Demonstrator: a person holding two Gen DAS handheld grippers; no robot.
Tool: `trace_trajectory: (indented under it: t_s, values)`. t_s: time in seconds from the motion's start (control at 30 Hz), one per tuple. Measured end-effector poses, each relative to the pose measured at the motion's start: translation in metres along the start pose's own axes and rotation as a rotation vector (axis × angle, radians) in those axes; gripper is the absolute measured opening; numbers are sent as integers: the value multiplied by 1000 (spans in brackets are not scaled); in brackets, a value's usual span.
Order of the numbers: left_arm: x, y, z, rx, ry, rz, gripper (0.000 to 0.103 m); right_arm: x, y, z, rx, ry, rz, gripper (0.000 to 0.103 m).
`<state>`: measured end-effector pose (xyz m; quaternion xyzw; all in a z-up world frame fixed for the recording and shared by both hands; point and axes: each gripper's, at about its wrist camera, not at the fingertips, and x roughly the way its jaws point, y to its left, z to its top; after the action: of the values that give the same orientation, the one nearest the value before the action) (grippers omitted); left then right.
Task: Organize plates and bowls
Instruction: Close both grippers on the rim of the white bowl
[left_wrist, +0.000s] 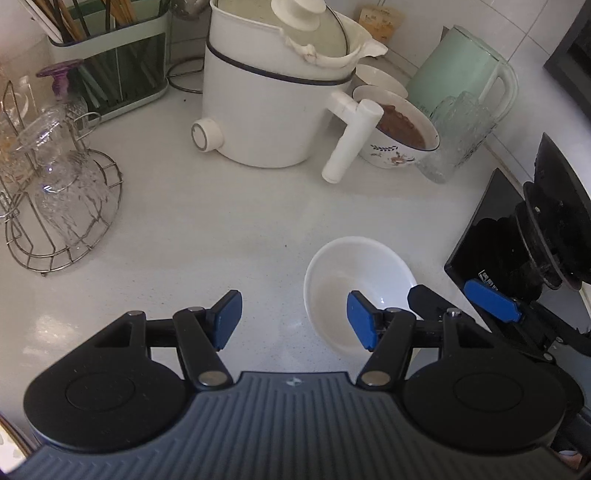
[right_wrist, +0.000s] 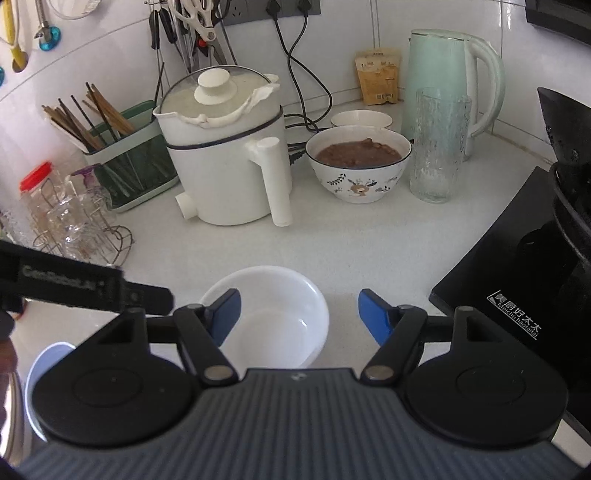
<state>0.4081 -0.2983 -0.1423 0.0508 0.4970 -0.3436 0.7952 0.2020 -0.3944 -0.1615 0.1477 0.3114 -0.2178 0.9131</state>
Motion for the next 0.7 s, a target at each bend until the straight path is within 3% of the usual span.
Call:
trace_trajectory:
  t_s: [0.33, 0.5, 0.6, 0.7]
  values:
    - [18, 5, 6, 13, 16, -35, 67, 17, -15, 0, 96, 17, 0, 69]
    - [39, 7, 3, -6, 45, -58, 64, 35, -23, -5, 174, 75, 15, 51]
    - [45, 8, 0, -22, 52, -57, 55, 45, -24, -10, 198, 119, 20, 38]
    - [50, 13, -4, -48, 56, -41, 39, 51, -24, -14, 221, 146, 36, 31]
